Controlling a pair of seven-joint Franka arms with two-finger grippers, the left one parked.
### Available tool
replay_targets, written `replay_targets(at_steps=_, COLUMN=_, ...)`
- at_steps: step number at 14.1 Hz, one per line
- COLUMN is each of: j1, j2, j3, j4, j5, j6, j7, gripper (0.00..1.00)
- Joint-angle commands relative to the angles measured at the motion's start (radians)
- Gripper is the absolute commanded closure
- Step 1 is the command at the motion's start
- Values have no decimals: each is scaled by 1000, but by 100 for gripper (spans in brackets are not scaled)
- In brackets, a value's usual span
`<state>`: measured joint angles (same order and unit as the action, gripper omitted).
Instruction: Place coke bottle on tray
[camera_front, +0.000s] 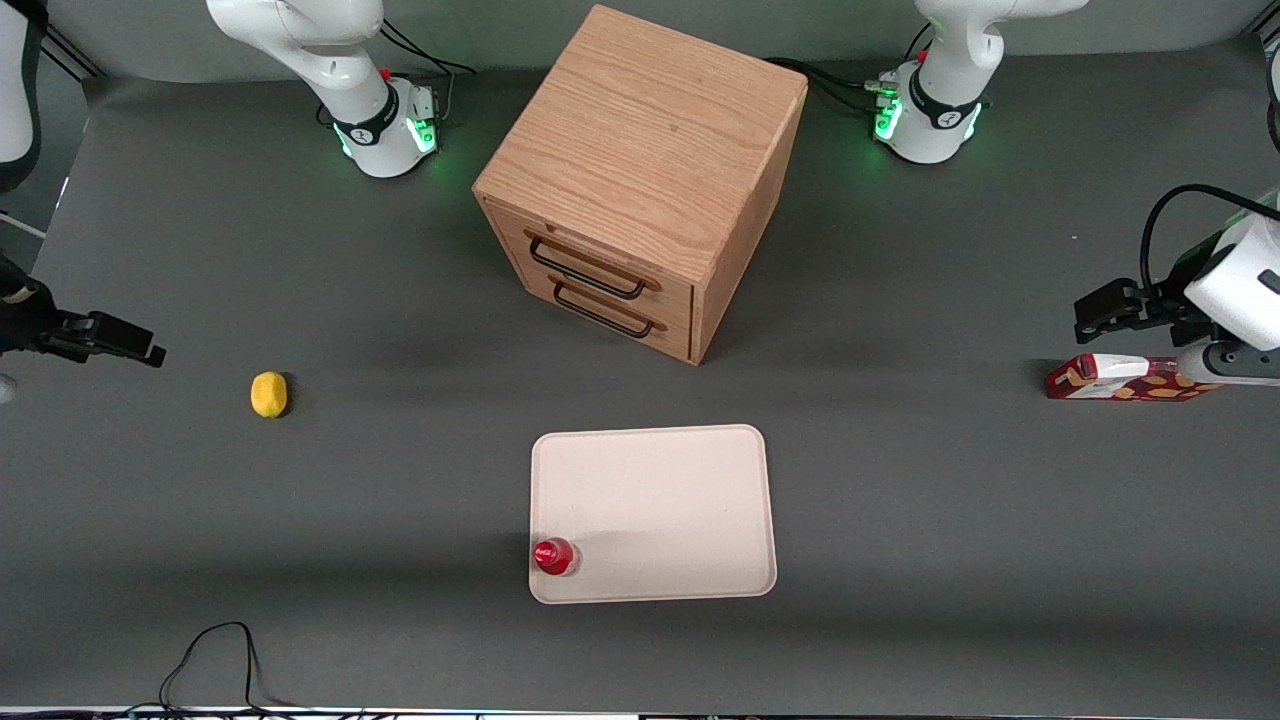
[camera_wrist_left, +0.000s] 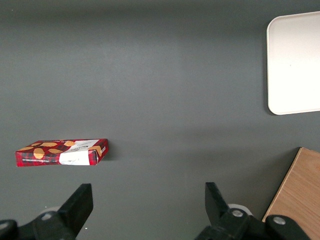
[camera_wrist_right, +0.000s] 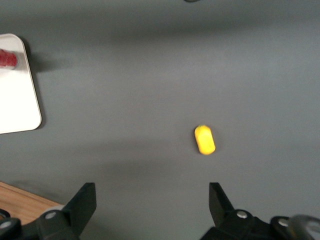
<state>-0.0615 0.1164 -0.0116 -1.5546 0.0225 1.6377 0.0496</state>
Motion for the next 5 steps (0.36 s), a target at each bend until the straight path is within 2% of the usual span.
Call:
replay_targets(at_steps=1, j1=26, j2=-20, j3=33, j4=-5, j5=-27, j6=-36, j7=81, gripper=0)
replay_targets(at_steps=3, j1=122, j2=-20, j3=-58, j4=-13, j5=-27, j6=-45, j7=76, gripper=0)
replay_targets(at_steps=4, j1=149, j2=-20, j3=-91, j4=-13, j5=-27, j6=-47, j7=73, gripper=0)
replay_targets(at_steps=5, j1=137, j2=-20, j3=-91, j4=-12, j5=-20, j6=-48, j7=70, gripper=0)
